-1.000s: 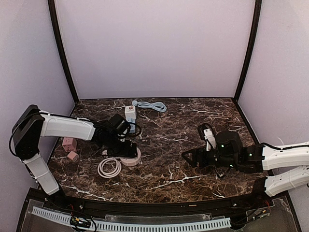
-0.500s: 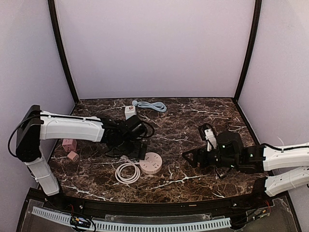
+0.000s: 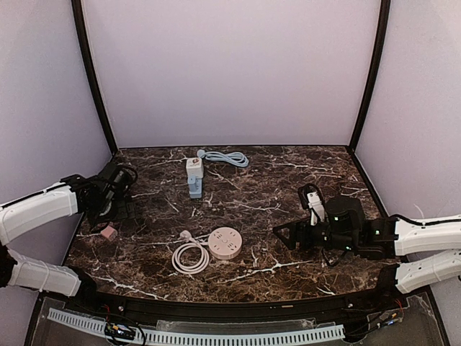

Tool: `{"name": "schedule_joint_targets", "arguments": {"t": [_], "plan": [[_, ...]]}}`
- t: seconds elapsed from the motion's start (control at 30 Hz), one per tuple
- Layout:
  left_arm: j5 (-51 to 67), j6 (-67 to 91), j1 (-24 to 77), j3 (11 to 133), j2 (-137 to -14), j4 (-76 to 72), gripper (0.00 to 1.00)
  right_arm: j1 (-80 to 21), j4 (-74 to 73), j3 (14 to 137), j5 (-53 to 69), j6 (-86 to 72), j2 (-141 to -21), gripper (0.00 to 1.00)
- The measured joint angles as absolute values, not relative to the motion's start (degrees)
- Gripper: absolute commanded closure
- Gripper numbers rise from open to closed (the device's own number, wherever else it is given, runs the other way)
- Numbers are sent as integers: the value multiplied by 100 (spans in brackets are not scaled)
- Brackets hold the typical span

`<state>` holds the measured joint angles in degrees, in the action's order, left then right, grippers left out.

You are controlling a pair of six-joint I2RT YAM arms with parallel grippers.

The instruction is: Insert the plug

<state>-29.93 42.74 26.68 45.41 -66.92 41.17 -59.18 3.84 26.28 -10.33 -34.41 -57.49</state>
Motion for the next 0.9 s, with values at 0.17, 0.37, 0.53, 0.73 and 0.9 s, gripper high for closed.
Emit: {"name": "schedule_joint_targets", "arguments": {"t": [0.17, 0.37, 0.53, 0.73, 0.9], "plan": [[-2952, 3938, 1855, 4318, -6595, 3728, 1, -5918, 386, 2628, -1031, -3439, -5752, 20], [-2517, 3402, 989, 4209, -7050, 3162, 2, -5918, 427, 2622, -1017, -3437, -5769, 20], [-2152, 3048, 532, 4150, -7620, 2659, 4, -5920, 445, 2613, -1004, -3437, -5806, 21], [-1640, 2692, -97, 4265, -8278, 2224, 6, -5918, 458, 2587, -1004, -3437, -5806, 20], [-1474, 2480, -270, 4431, -8569, 2082, 12, -5918, 467, 2585, -1004, -3437, -5806, 20]]}}
